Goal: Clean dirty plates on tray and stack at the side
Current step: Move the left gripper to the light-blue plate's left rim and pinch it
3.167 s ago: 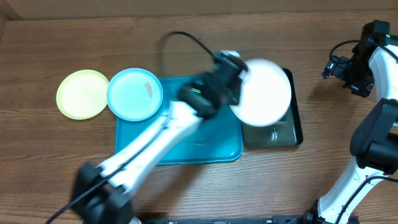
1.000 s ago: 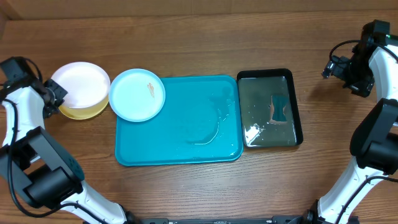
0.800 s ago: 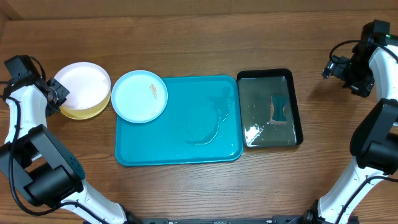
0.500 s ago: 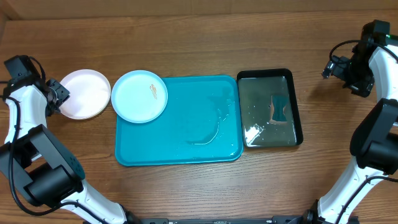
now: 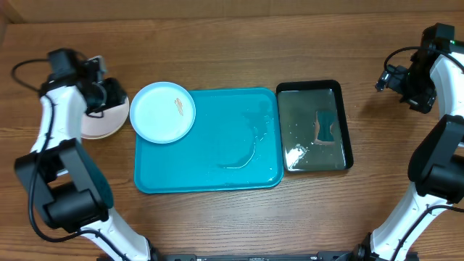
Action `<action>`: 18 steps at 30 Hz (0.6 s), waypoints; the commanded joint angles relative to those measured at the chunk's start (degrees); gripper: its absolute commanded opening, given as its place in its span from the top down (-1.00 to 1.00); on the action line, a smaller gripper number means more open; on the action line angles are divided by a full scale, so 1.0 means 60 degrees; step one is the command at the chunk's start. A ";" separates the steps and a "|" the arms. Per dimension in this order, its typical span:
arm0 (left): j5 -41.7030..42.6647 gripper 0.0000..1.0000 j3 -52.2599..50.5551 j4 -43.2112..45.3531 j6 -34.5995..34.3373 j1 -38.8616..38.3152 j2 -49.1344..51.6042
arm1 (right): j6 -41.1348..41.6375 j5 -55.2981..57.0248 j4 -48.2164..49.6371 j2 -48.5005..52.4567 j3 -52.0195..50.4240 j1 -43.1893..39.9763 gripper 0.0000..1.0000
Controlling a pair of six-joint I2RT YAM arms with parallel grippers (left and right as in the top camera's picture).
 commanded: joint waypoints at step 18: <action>-0.1858 0.11 0.0098 -0.0397 0.0419 -0.1184 0.0164 | 0.0036 -0.0044 0.0036 -0.0288 0.0171 -0.0018 -1.00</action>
